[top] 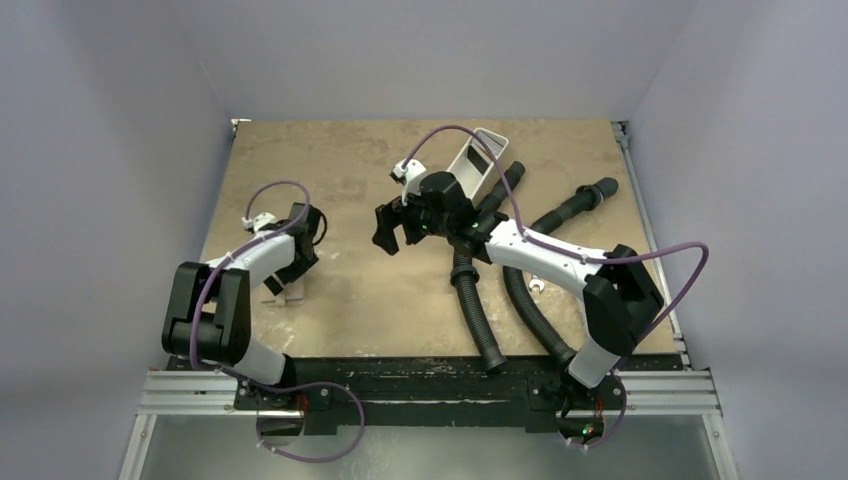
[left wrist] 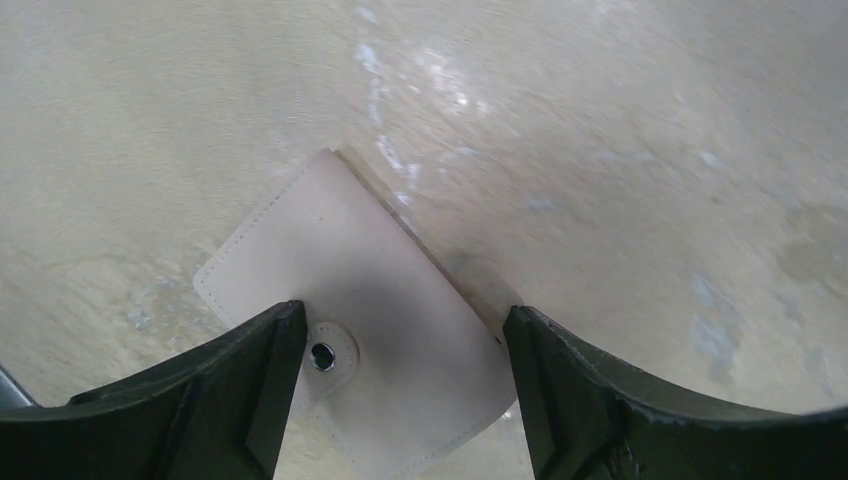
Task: Put the credit cards into the card holder
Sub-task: Move the card holder to the center of the board.
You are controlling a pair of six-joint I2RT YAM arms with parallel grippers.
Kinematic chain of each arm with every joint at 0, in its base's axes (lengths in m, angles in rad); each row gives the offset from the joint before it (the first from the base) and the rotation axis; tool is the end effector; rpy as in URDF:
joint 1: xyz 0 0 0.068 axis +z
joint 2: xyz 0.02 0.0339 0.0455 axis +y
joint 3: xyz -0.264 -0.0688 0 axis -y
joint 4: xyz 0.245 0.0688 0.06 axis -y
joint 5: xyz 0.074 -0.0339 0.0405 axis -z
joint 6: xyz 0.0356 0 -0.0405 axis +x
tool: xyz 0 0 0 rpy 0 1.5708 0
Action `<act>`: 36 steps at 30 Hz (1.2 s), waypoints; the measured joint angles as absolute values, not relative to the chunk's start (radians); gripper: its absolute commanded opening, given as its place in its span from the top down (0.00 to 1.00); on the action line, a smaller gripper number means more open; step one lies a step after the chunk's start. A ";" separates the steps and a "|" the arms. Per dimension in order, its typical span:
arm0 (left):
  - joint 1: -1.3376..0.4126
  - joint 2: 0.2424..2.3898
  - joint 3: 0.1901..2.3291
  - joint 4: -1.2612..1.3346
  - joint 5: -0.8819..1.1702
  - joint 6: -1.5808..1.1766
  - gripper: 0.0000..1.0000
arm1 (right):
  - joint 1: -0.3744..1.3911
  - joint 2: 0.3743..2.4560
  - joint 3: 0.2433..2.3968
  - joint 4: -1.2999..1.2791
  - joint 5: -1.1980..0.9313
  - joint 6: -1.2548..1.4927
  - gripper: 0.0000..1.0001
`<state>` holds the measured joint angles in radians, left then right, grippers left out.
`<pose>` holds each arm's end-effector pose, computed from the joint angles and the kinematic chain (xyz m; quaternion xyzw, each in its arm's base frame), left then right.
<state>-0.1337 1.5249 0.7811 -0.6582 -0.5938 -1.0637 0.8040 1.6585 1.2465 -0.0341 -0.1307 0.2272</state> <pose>0.2467 -0.0131 0.1535 -0.4493 0.8406 0.1954 0.2309 0.2674 0.2843 0.2862 -0.2735 0.7994 0.3104 0.4356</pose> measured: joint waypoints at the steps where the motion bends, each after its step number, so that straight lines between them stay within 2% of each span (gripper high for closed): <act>1: -0.151 1.518 0.785 -0.639 -0.584 -1.032 0.21 | 0.815 1.666 1.246 -0.030 -0.134 0.227 0.01; 4: -0.162 1.480 0.780 -0.579 -0.503 -0.918 0.16 | 0.817 1.673 1.235 0.005 -0.141 0.231 0.01; 9: -0.162 1.345 0.774 -0.418 -0.207 -0.737 0.12 | 0.806 1.678 1.197 0.074 -0.142 0.274 0.01; 13: -0.065 1.221 0.770 -0.379 -0.064 -0.660 0.10 | 0.805 1.715 1.195 0.116 -0.160 0.326 0.04; 14: -0.010 1.189 0.765 -0.375 -0.025 -0.657 0.11 | 0.805 1.729 1.195 0.130 -0.172 0.337 0.08; 17: 0.102 1.148 0.738 -0.366 0.029 -0.664 0.24 | 0.805 1.803 1.214 0.165 -0.238 0.385 0.21; 21: 0.144 1.156 0.666 -0.353 0.139 -0.699 0.47 | 0.806 1.954 1.309 0.196 -0.340 0.459 0.45; 26: 0.143 1.233 0.624 -0.340 0.239 -0.752 0.52 | 0.812 2.131 1.457 0.202 -0.446 0.548 0.79; 30: 0.134 1.275 0.627 -0.356 0.239 -0.805 0.53 | 0.818 2.235 1.570 0.196 -0.488 0.580 0.97; 31: 0.129 1.284 0.633 -0.371 0.222 -0.822 0.53 | 0.820 2.254 1.590 0.194 -0.493 0.583 1.00; 36: 0.100 1.315 0.678 -0.451 0.124 -0.910 0.53 | 0.840 2.335 1.689 0.159 -0.494 0.569 1.00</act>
<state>0.0998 1.3151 0.6777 -0.4515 0.1238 -0.9104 0.8398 2.3352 1.6886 0.1593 -0.4938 0.5690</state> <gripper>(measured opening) 0.470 0.027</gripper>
